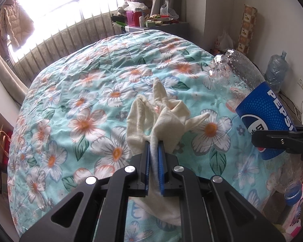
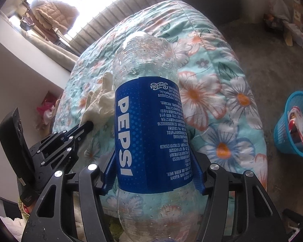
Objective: Collect trash
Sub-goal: 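Lift the glove with the left gripper while the right gripper holds the Pepsi bottle, then carry the glove and Pepsi bottle over the wastebasket and open both grippers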
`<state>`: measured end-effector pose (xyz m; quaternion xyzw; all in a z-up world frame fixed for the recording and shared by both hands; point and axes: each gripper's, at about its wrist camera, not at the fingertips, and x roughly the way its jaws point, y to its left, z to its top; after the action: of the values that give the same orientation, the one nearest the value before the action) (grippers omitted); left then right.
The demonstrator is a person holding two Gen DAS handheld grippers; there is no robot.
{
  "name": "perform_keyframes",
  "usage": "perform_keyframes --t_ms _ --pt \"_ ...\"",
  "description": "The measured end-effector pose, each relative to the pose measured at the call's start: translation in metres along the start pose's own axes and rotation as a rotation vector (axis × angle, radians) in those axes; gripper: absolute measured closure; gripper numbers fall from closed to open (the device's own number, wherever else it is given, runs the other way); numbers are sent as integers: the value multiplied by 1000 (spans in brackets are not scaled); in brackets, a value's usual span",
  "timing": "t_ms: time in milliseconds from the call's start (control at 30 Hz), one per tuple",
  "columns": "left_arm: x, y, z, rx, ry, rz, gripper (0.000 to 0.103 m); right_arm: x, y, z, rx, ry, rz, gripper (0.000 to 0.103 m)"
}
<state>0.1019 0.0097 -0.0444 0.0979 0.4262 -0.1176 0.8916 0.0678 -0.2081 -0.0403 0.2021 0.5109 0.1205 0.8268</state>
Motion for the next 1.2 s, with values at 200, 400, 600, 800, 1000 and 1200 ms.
perform_keyframes --t_ms 200,400,600,800,1000,1200 --pt "-16 1 5 4 -41 7 96 -10 1 1 0 -25 11 46" --pt "-27 -2 9 9 -70 14 96 -19 4 0 -8 -46 17 46" --pt "-38 -5 12 15 -96 25 96 -28 6 -3 -10 -72 29 46" --pt "-51 -14 15 35 -127 34 96 -40 2 -4 -5 -105 45 46" --pt "-63 -28 32 42 -155 -49 96 -72 -20 1 38 -195 36 46" --pt "-66 -58 85 32 -162 -321 96 -140 -93 0 228 -398 -52 46"
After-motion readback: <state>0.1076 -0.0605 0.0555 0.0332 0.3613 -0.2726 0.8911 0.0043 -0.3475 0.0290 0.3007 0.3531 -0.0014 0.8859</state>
